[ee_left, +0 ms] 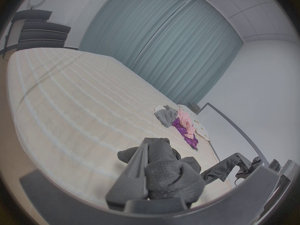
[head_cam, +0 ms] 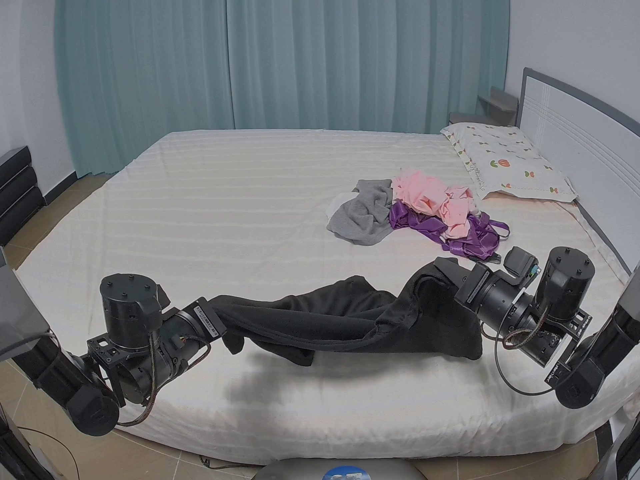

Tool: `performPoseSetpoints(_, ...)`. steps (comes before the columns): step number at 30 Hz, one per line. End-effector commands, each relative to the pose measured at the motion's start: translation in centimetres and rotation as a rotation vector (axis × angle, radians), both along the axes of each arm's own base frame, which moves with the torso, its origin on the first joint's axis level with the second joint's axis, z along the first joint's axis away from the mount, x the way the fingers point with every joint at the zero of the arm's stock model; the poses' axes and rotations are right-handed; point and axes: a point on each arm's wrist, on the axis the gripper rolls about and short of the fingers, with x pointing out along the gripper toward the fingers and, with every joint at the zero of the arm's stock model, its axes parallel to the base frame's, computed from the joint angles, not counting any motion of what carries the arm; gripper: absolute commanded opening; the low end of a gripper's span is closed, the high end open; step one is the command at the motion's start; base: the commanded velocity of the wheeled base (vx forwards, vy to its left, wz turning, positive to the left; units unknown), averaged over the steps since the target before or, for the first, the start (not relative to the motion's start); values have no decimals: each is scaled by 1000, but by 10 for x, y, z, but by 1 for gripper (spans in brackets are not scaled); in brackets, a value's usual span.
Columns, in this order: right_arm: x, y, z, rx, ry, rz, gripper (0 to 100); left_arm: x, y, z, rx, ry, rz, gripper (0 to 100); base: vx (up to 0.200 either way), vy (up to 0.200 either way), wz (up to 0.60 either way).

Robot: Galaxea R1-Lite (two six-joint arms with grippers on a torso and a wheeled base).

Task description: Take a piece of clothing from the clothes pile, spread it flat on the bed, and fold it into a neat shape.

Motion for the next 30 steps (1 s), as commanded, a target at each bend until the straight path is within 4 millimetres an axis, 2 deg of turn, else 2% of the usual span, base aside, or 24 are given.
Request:
performPoseSetpoints(1,0,0,0,0,0,-2,0,0,0,1,-2,-4,0,0,0,200,0)
performPoseSetpoints(30,2,-1,1,8,-16,-23,0,0,0,3,-6,-11,5,0,0,200,0)
